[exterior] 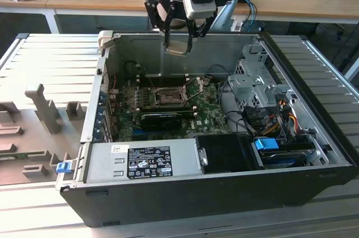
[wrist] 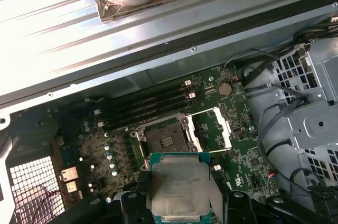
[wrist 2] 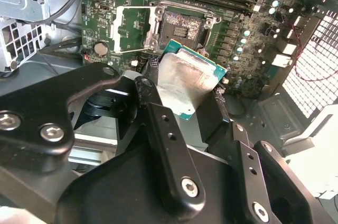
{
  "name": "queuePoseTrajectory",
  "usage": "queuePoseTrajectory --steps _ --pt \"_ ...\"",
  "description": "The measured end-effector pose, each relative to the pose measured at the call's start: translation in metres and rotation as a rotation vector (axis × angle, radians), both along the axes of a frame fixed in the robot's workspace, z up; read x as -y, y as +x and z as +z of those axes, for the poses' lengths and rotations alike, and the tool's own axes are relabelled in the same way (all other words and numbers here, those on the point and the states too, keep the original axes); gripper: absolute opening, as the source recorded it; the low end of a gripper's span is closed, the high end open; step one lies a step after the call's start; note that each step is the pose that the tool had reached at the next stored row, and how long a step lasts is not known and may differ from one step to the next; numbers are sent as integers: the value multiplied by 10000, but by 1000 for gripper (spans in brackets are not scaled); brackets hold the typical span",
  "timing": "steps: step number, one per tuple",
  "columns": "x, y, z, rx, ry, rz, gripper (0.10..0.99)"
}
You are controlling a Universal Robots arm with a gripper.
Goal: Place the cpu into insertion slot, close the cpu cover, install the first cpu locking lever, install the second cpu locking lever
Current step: 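Place the cpu into insertion slot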
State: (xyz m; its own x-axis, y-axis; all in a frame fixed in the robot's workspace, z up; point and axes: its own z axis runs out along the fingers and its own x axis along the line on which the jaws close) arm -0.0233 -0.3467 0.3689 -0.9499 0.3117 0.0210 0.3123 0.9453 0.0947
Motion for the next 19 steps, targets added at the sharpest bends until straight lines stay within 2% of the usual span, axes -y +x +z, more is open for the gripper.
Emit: queuePoseTrajectory --steps 19 --pt "-6 0 -39 0 -1 -157 533"
